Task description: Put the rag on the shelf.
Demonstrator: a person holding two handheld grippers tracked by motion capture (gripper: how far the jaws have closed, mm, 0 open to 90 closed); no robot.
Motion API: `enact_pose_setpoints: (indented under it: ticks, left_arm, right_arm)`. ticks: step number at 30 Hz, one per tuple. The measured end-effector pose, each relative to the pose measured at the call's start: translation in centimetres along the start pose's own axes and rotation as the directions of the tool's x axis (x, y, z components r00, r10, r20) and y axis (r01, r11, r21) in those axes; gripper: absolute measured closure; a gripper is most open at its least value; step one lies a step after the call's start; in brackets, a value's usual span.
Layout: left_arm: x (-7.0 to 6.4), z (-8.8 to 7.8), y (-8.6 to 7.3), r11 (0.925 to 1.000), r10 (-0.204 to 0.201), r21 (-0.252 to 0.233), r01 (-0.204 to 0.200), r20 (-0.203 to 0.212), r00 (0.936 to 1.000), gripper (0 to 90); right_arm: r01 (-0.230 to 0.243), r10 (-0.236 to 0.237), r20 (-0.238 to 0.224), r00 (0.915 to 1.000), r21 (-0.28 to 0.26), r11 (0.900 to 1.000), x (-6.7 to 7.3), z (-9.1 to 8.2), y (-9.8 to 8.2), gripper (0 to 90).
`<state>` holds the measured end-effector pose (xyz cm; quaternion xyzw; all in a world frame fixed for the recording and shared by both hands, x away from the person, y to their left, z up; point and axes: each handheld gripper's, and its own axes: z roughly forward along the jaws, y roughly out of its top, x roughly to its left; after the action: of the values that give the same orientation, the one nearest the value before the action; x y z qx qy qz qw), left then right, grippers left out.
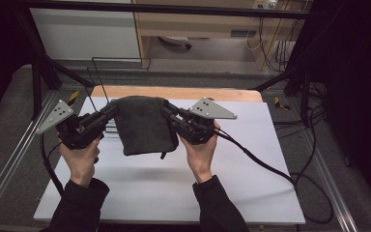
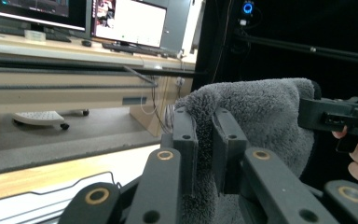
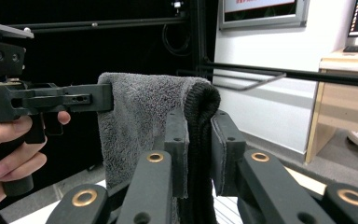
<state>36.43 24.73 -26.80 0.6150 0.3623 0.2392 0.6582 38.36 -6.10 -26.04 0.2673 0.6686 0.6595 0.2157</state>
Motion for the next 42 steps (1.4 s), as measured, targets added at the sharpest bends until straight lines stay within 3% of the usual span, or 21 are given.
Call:
enact_pose_setpoints:
  ticks: [17,29,35,42]
  left_arm:
    - [1.1,-0.5,3.5,0.9953,0.000,-0.097,-0.002,-0.019,0.9998,81.2]
    - [2.0,-0.9,6.7,0.9864,0.018,-0.162,-0.026,-0.051,0.9985,81.2]
    - [2.8,-1.0,7.9,0.9816,-0.004,-0.191,-0.006,-0.051,0.9987,81.2]
    - [3.2,-1.1,9.7,0.9774,0.017,-0.209,-0.031,-0.070,0.9974,81.3]
  right_arm:
    - [0.022,-0.022,0.009,0.9997,-0.073,0.997,0.8,2.0,3.1,79.4]
    - [0.054,-0.053,0.015,0.9985,-0.134,0.989,1.5,4.2,6.3,79.4]
    - [0.058,-0.057,0.010,0.9983,-0.152,0.987,1.6,5.3,7.5,79.4]
    - [0.054,-0.054,0.008,0.9985,-0.170,0.984,1.6,6.4,9.1,79.4]
